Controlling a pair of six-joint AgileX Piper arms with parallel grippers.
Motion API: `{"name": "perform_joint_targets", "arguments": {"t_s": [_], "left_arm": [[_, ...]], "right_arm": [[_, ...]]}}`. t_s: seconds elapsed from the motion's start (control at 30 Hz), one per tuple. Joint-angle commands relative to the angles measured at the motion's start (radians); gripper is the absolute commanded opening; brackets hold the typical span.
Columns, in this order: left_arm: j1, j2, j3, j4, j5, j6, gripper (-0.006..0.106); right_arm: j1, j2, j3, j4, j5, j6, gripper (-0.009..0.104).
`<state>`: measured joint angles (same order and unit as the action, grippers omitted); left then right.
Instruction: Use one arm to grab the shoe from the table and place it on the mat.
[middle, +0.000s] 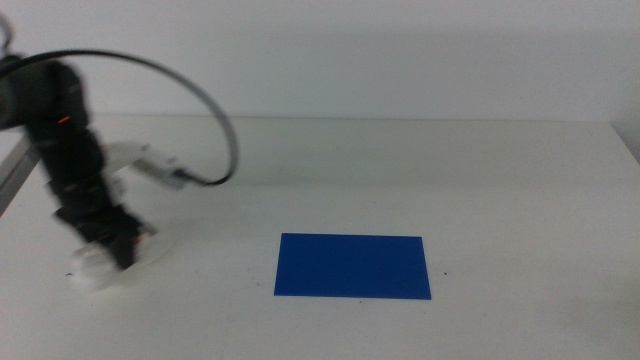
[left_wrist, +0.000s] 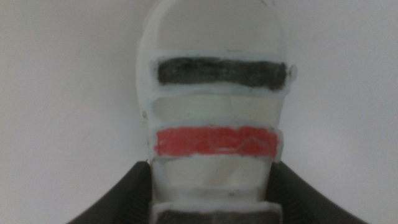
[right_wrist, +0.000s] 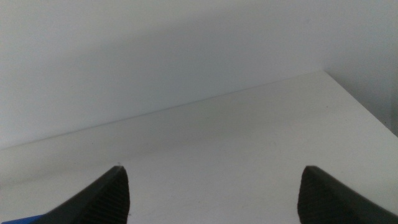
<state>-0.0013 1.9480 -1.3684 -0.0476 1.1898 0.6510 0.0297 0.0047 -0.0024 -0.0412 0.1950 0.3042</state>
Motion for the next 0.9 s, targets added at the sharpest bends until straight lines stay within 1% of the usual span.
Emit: {"name": "perform_joint_targets", "arguments": {"t_s": [0.0,0.07,0.13,0.27,0.37,0.5,0.63,0.73,0.8,0.87], "left_arm": [[-0.109,-0.035,-0.053,-0.022,0.031,-0.138,0.014],[-0.223,-0.031,-0.118,-0.05,0.031,-0.247,0.014],[-0.33,-0.011,-0.188,-0.066,0.031,-0.271,0.014],[-0.539,0.078,-0.375,-0.069,0.031,-0.356,0.014],[-0.646,0.156,-0.48,-0.078,0.031,-0.379,0.014],[-0.714,0.22,-0.532,-0.096,0.031,-0.389,0.014],[-0.721,0.22,-0.527,-0.099,0.031,-0.395,0.014],[-0.719,0.219,-0.527,-0.097,0.031,-0.438,0.014],[-0.718,0.219,-0.527,-0.095,0.031,-0.586,0.014],[-0.718,0.219,-0.527,-0.089,0.031,-0.949,0.014]], "right_arm": [[0.002,-0.005,0.002,-0.007,-0.008,-0.004,0.079],[0.002,-0.005,0.002,-0.007,-0.008,-0.004,0.079],[0.002,-0.005,0.002,-0.007,-0.008,-0.004,0.079],[0.002,-0.005,0.002,-0.007,-0.008,-0.004,0.079],[0.002,-0.005,0.002,-0.007,-0.008,-0.004,0.079],[0.002,-0.005,0.002,-0.007,-0.008,-0.004,0.079],[0.002,-0.005,0.002,-0.007,-0.008,-0.004,0.079],[0.002,-0.005,0.002,-0.007,-0.008,-0.004,0.079],[0.002,-0.005,0.002,-0.007,-0.008,-0.004,0.079],[0.002,-0.005,0.002,-0.007,-0.008,-0.004,0.079]]}}
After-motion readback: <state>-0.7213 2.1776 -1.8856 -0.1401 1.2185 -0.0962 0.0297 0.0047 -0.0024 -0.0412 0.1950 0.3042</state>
